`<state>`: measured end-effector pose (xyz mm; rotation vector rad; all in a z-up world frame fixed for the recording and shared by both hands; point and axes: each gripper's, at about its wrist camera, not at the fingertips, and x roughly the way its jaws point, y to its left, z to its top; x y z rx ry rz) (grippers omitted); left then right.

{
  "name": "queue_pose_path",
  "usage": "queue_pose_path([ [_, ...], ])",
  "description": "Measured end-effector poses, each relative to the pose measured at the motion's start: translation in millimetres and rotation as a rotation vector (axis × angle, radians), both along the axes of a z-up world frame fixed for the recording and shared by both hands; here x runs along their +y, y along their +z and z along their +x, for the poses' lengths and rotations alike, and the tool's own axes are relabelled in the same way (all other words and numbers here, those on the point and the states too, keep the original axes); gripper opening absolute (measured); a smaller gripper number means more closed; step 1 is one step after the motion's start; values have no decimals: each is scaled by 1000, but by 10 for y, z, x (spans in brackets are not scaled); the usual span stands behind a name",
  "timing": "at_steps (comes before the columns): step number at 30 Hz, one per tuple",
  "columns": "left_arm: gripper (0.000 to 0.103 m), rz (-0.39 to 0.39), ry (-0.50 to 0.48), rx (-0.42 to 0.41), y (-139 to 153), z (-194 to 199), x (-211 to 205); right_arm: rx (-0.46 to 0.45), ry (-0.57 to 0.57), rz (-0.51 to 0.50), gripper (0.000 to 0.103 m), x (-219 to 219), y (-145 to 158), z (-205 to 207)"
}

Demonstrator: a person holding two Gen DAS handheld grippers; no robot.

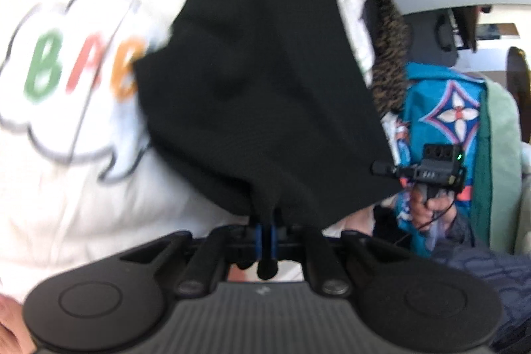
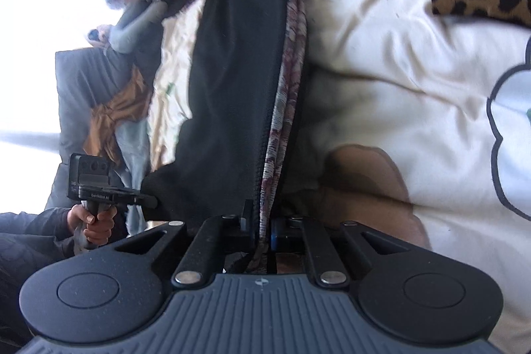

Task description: Fold clothes

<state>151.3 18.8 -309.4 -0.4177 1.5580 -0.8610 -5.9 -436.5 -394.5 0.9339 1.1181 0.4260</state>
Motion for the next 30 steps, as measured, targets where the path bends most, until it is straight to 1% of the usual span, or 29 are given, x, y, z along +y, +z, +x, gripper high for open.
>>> queue_pose_path([
  [3, 4, -49, 31, -36, 203, 159, 17, -26, -19, 11, 6, 0, 116, -10],
  [5, 4, -79, 40, -58, 329, 186, -24, -39, -26, 13, 6, 8, 192, -2],
  [9, 4, -102, 51, -131, 516, 272, 24, -66, -28, 9, 6, 42, 346, 46],
  [12, 4, -106, 90, -151, 511, 344, 94, -95, -34, 12, 6, 58, 455, 105],
  [15, 4, -89, 93, -173, 445, 407, 75, -109, -36, -1, 6, 95, 502, 193],
  [19, 4, -65, 80, -175, 375, 545, 69, -101, -34, -16, 6, 134, 476, 277],
  [22, 4, -60, 84, -157, 413, 581, 82, -105, -45, -12, 6, 112, 483, 264],
  [25, 4, -74, 64, -133, 516, 575, 116, -109, -31, -15, 6, 109, 536, 246],
  [28, 4, -65, -34, -135, 716, 510, 143, -110, -7, -20, 6, 93, 576, 218],
  [30, 4, -61, -41, -118, 814, 462, 224, -114, -7, -8, 6, 95, 601, 180],
])
